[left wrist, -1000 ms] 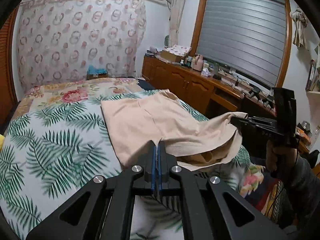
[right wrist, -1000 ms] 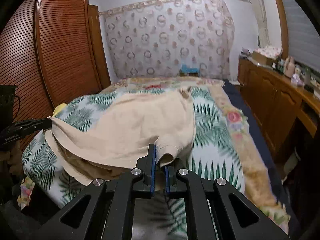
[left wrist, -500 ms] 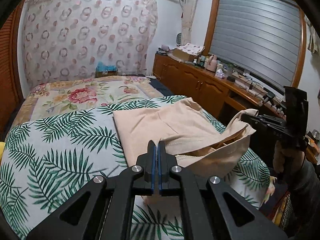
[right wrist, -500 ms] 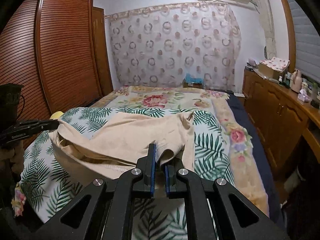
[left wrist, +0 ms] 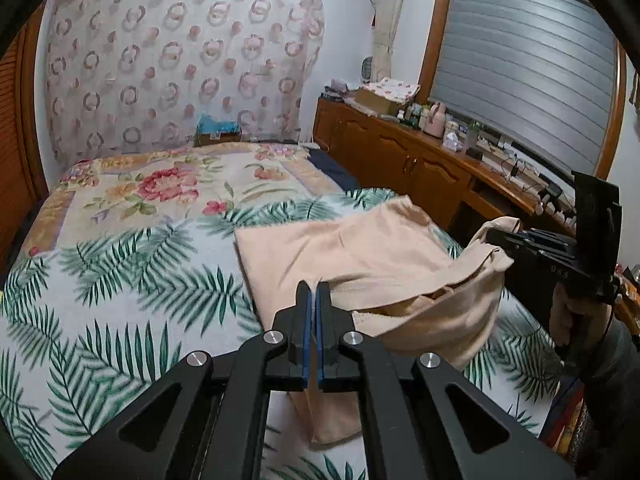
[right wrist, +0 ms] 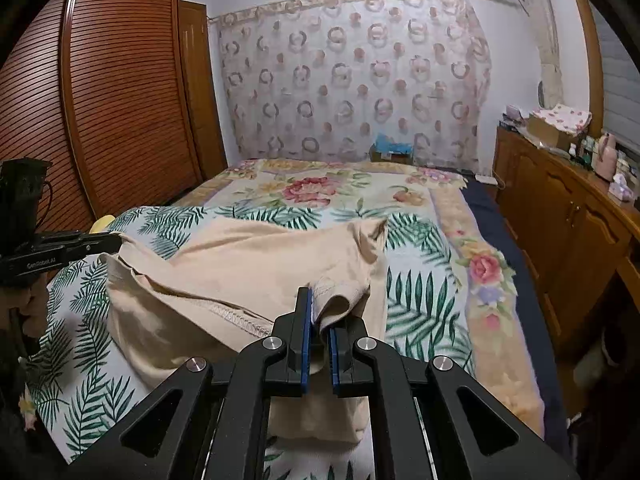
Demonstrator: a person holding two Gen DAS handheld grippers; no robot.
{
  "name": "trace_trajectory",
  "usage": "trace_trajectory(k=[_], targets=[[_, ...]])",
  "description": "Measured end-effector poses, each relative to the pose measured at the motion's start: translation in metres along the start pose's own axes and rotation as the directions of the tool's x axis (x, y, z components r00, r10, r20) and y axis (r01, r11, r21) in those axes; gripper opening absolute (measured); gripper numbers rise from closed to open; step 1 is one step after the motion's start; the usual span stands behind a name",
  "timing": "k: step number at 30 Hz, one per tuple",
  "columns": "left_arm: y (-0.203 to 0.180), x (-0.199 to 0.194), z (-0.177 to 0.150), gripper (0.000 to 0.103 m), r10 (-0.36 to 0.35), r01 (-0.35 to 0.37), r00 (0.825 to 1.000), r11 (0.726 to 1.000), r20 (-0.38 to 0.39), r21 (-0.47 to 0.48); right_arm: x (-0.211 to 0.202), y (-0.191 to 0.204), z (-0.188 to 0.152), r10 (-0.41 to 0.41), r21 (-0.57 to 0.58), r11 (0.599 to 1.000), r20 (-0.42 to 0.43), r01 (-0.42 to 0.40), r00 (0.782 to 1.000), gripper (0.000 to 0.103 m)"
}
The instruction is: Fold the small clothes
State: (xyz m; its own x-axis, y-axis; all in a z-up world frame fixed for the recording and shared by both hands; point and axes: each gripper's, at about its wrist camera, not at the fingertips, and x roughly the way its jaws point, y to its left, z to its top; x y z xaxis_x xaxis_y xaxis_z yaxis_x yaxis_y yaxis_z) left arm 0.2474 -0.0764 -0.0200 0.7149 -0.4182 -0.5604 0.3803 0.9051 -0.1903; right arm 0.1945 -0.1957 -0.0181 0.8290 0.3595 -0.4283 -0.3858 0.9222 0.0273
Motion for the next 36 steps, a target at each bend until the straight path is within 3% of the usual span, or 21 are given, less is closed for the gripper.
trace_trajectory(k=[9, 16, 18, 20, 21, 22, 23, 26, 28, 36], targets=[[0.028, 0.029, 0.048, 0.003, 0.060, -0.060, 0.998, 0.998, 0.021, 0.008, 0.025, 0.000, 0.054, -0.031, -0.100, 0.994, 0.027, 0.034, 0.999, 0.007], [0.048, 0.085, 0.058, 0.003, 0.154, -0.153, 0.987, 0.988, -0.055, 0.022, 0.099, -0.012, 0.075, -0.068, -0.084, 0.995, -0.106, 0.059, 0.992, 0.007], [0.052, 0.089, 0.057, 0.003, 0.152, -0.151, 0.986, 0.988, -0.064, 0.014, 0.114, -0.018, 0.080, -0.074, -0.056, 0.996, -0.143, 0.067, 0.987, 0.007], [0.056, 0.088, 0.053, 0.015, 0.140, -0.140, 0.988, 0.990, -0.069, 0.000, 0.117, -0.022, 0.086, -0.070, -0.035, 0.997, -0.136, 0.066, 0.988, 0.021], [0.056, 0.087, 0.051, 0.029, 0.128, -0.128, 0.990, 0.992, -0.067, -0.002, 0.115, -0.023, 0.090, -0.088, -0.033, 0.996, -0.120, 0.085, 0.989, 0.028], [0.056, 0.086, 0.049, 0.040, 0.115, -0.116, 0.991, 0.993, -0.067, -0.003, 0.110, -0.024, 0.092, -0.106, -0.028, 0.994, -0.098, 0.104, 0.989, 0.045], [0.054, 0.085, 0.047, 0.043, 0.096, -0.097, 0.993, 0.995, -0.074, -0.001, 0.103, -0.025, 0.091, -0.110, -0.013, 0.994, -0.079, 0.110, 0.991, 0.058], [0.049, 0.086, 0.039, 0.061, 0.076, -0.077, 0.992, 0.997, -0.105, 0.000, 0.088, -0.029, 0.092, -0.074, 0.034, 0.997, -0.054, 0.076, 0.996, 0.060], [0.047, 0.088, 0.032, 0.079, 0.046, -0.047, 0.991, 0.999, -0.126, -0.005, 0.078, -0.027, 0.088, -0.053, 0.021, 0.998, -0.048, 0.054, 0.997, 0.060], [0.046, 0.117, 0.020, 0.079, 0.055, -0.058, 0.972, 0.998, -0.230, -0.007, 0.110, -0.040, 0.077, -0.021, -0.017, 1.000, -0.195, 0.018, 0.981, 0.060]])
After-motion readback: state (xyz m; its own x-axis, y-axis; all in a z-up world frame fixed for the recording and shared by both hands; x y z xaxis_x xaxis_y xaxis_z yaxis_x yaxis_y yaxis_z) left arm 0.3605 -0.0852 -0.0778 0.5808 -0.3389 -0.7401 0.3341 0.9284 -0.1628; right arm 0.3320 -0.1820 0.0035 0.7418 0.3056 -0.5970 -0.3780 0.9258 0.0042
